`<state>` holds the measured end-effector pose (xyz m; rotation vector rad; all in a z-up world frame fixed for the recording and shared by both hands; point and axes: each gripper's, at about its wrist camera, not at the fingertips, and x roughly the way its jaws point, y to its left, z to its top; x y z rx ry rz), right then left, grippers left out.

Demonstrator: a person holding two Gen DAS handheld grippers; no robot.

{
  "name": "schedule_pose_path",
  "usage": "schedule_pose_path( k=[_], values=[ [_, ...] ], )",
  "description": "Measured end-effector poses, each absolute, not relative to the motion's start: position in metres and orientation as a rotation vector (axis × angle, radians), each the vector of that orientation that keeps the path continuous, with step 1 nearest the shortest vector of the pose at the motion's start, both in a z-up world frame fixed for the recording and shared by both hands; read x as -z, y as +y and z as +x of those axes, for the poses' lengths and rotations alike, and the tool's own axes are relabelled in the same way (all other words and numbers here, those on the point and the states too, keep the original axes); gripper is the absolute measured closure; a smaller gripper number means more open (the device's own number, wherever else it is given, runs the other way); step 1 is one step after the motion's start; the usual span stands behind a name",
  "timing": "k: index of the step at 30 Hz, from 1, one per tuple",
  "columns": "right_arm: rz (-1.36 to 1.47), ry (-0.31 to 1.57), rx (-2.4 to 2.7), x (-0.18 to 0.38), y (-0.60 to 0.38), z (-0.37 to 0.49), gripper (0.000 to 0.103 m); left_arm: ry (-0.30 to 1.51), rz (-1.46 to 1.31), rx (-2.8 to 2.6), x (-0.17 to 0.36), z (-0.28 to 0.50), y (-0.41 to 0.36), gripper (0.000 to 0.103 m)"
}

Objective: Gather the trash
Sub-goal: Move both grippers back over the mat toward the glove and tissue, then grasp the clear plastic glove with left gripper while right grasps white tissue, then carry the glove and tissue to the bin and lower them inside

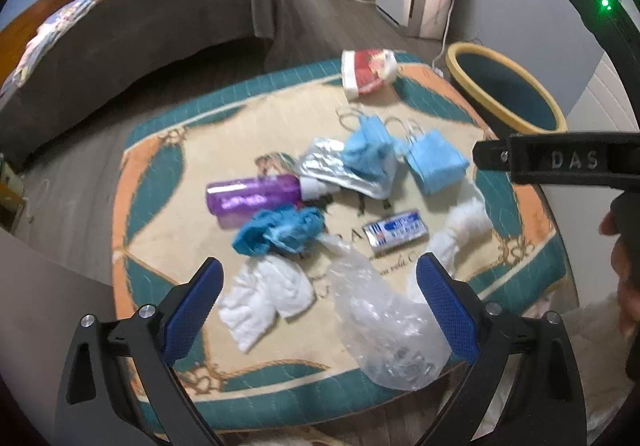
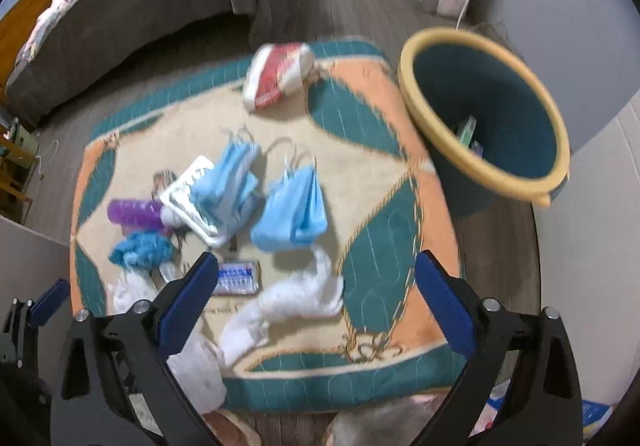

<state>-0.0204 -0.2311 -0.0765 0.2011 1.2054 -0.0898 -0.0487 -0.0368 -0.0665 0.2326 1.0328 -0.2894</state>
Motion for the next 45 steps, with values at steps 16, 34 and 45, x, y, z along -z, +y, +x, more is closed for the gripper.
schedule_pose_path(
  k=[16,34,45],
  values=[
    [0.235,1.389,0.002,0.129,-0.218,-0.017,0.057,1.224,0.302,0.383,0.114,-0.052,-0.062,0.055],
    [0.243,1.249,-0.035,0.075,-0.233,-0.019,0.101,1.018,0.297,0.386,0.060,-0.043,-0.059,0.076],
    [0.330,1.274,-0.037,0.090,-0.250,-0.007,0.099,0.954,0.235,0.339,0.036,-0.024,-0.049,0.077]
  ],
)
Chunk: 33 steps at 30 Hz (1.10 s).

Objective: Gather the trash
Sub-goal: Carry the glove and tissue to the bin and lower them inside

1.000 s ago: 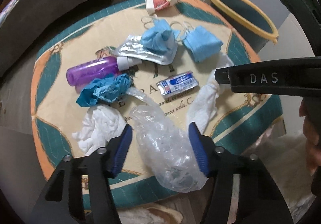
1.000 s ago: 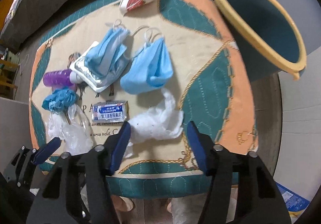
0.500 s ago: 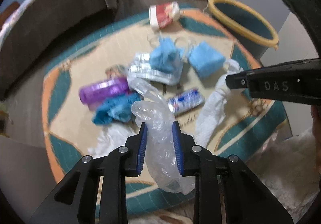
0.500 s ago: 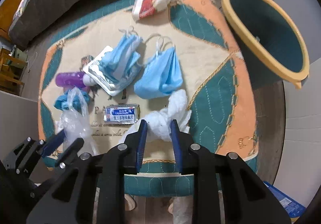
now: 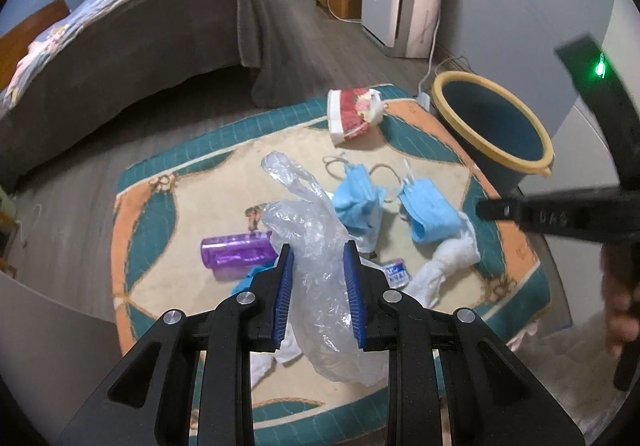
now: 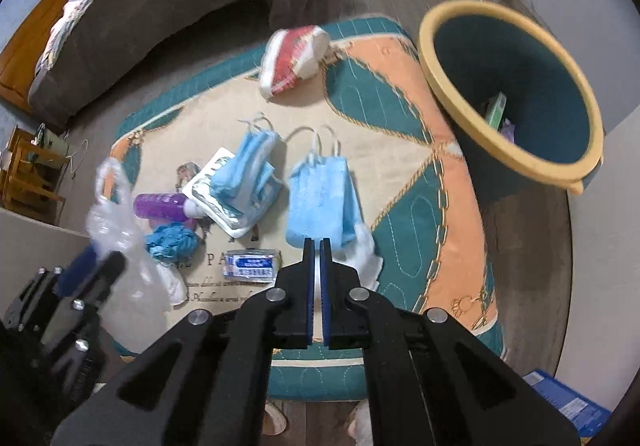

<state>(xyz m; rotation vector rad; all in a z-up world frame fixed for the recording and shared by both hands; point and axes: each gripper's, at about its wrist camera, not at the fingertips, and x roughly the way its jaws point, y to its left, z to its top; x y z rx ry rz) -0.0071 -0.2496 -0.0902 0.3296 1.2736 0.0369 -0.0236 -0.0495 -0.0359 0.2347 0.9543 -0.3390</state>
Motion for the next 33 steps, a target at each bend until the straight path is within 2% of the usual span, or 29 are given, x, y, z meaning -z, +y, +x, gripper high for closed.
schedule_pose_path(
  k=[2,4,6,9,11,13,16,20,33],
  values=[
    [0.325,1.315,-0.041,0.102,-0.248,-0.006,0.089,0.950,0.228,0.326,0.035,-0.020,-0.048,0.076],
    [0.288,1.342,-0.044,0.110,-0.242,-0.008,0.063,0.953,0.199,0.313,0.034,-0.016,-0.044,0.076],
    [0.245,1.362,-0.047,0.118,-0.235,-0.007,0.060,0.954,0.185,0.304,0.033,-0.012,-0.041,0.076],
    [0.195,1.409,-0.049,0.134,-0.225,-0.004,0.049,0.959,0.181,0.300,0.035,-0.011,-0.038,0.076],
    [0.173,1.427,-0.049,0.143,-0.221,-0.001,0.049,0.962,0.179,0.298,0.036,-0.010,-0.036,0.076],
    [0.182,1.423,-0.054,0.145,-0.222,0.000,0.062,0.963,0.178,0.298,0.036,-0.010,-0.035,0.076],
    [0.168,1.412,-0.053,0.137,-0.221,-0.003,0.067,0.957,0.178,0.298,0.034,-0.010,-0.033,0.076],
    [0.217,1.370,-0.064,0.112,-0.225,-0.007,0.067,0.946,0.177,0.299,0.029,-0.009,-0.032,0.076],
    [0.145,0.963,0.038,-0.013,-0.288,0.008,0.067,0.853,0.157,0.326,0.003,-0.005,-0.045,0.076]
  ],
)
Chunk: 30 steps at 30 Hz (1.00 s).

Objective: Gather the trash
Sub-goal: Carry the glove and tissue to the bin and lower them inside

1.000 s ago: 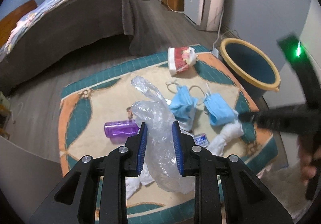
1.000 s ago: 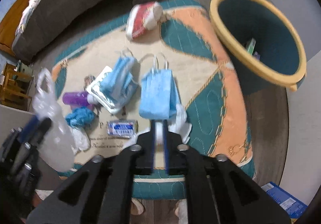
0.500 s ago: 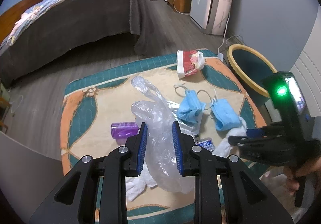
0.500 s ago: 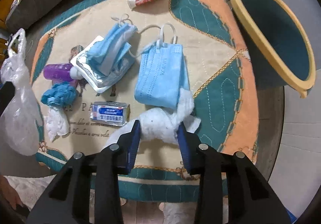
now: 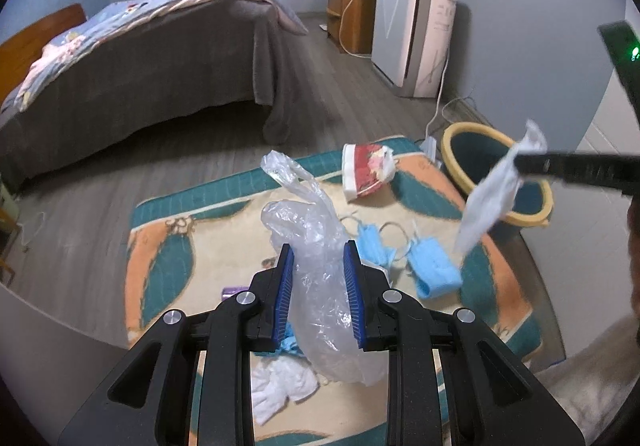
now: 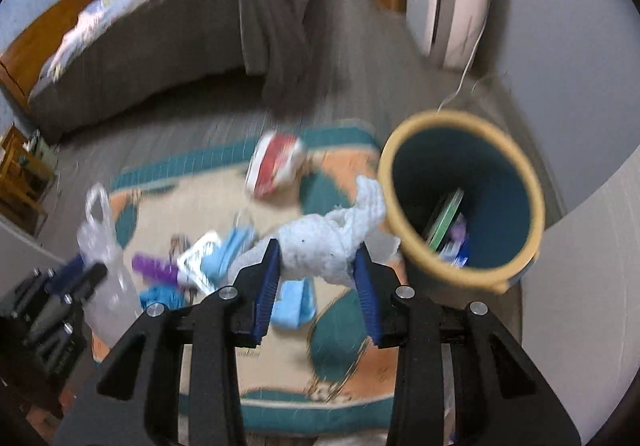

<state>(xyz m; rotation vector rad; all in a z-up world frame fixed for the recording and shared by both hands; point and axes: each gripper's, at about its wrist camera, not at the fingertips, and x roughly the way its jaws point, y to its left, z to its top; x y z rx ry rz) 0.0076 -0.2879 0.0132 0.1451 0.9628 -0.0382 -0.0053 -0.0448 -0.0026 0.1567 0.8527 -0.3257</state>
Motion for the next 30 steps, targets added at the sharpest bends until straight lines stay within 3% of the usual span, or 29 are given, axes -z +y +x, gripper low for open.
schedule_pose_path(
  k=[16,30],
  values=[
    [0.138,0.876,0.080,-0.031,-0.343,0.025,0.067,0.823,0.268,0.421,-0.014,0.022,-0.127,0.076],
    [0.287,0.987,0.208,0.021,-0.436,0.054,0.067,0.872,0.316,0.584,0.004,0.053,-0.226,0.076]
  ],
)
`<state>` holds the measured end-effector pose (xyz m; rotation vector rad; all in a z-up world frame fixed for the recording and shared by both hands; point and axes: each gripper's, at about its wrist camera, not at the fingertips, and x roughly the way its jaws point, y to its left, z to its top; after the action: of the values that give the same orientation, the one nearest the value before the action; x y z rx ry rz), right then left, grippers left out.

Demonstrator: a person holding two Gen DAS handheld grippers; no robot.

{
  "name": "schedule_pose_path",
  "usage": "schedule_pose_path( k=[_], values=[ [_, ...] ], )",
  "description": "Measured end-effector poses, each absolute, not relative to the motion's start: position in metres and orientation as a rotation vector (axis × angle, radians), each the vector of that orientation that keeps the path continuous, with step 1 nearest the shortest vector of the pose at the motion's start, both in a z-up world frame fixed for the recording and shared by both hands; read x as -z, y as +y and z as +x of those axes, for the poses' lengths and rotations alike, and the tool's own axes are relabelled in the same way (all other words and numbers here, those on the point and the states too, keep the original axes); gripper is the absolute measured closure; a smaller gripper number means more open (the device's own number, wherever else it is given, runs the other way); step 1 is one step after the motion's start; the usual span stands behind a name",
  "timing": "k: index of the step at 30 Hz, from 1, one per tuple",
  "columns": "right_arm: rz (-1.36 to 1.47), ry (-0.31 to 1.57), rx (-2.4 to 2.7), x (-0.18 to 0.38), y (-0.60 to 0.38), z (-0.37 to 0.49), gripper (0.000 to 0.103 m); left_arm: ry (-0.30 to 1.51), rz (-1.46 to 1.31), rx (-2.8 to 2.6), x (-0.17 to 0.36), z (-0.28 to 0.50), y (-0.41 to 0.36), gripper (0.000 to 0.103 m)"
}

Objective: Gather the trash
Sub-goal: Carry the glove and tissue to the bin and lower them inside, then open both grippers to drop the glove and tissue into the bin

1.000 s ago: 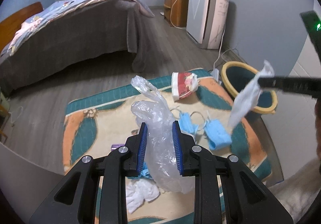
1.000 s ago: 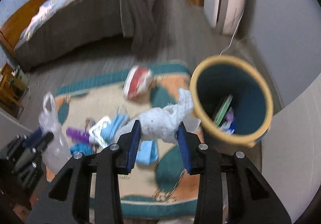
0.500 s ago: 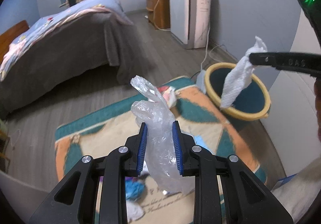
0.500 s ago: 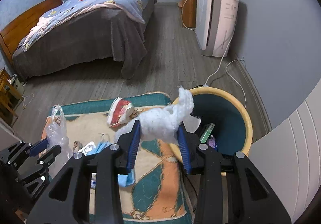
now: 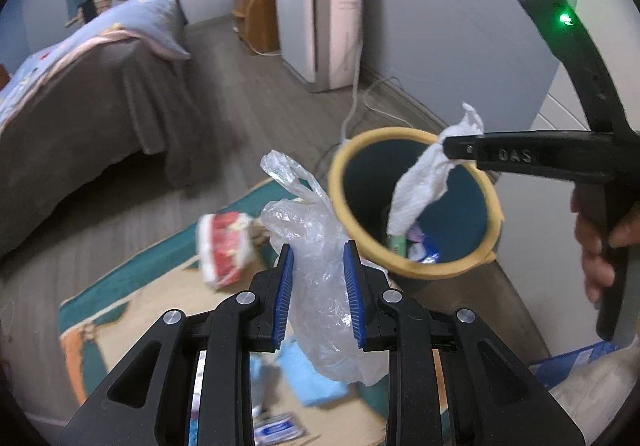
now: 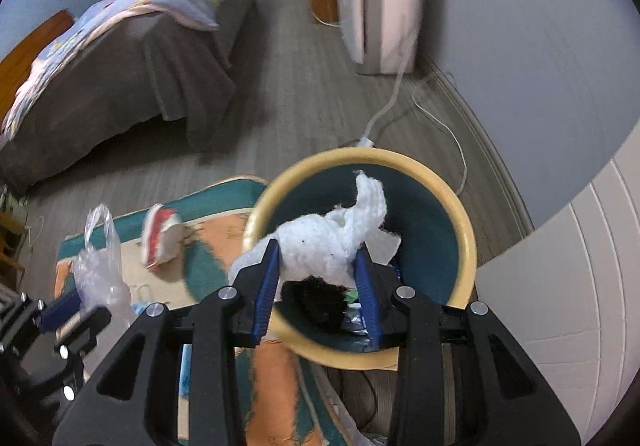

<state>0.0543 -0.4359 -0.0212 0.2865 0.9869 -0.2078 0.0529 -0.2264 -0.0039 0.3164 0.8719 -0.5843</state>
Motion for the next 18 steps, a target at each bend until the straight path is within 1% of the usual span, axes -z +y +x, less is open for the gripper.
schedule_pose_path(
  k=[8,11,12,15,16,17,18],
  values=[
    [0.396,1.054,0.314,0.057,-0.490,0.054,0.067,0.908,0.357,0.662,0.028,0.061,-0.278,0.076],
    [0.418,1.063,0.337,0.064,-0.496,0.053,0.065,0.913,0.373,0.666,0.036,0.069,-0.295,0.076],
    [0.429,1.060,0.343,0.064,-0.497,0.053,0.063,0.909,0.365,0.670,0.038,0.072,-0.300,0.076],
    [0.467,1.041,0.339,0.062,-0.500,0.051,0.059,0.897,0.348,0.668,0.040,0.082,-0.310,0.068],
    [0.466,1.037,0.338,0.061,-0.499,0.051,0.056,0.893,0.344,0.663,0.039,0.085,-0.311,0.059],
    [0.460,1.035,0.335,0.060,-0.499,0.052,0.054,0.887,0.342,0.655,0.038,0.085,-0.312,0.046],
    [0.455,1.032,0.331,0.058,-0.496,0.051,0.049,0.875,0.332,0.651,0.036,0.084,-0.311,0.043]
  ],
)
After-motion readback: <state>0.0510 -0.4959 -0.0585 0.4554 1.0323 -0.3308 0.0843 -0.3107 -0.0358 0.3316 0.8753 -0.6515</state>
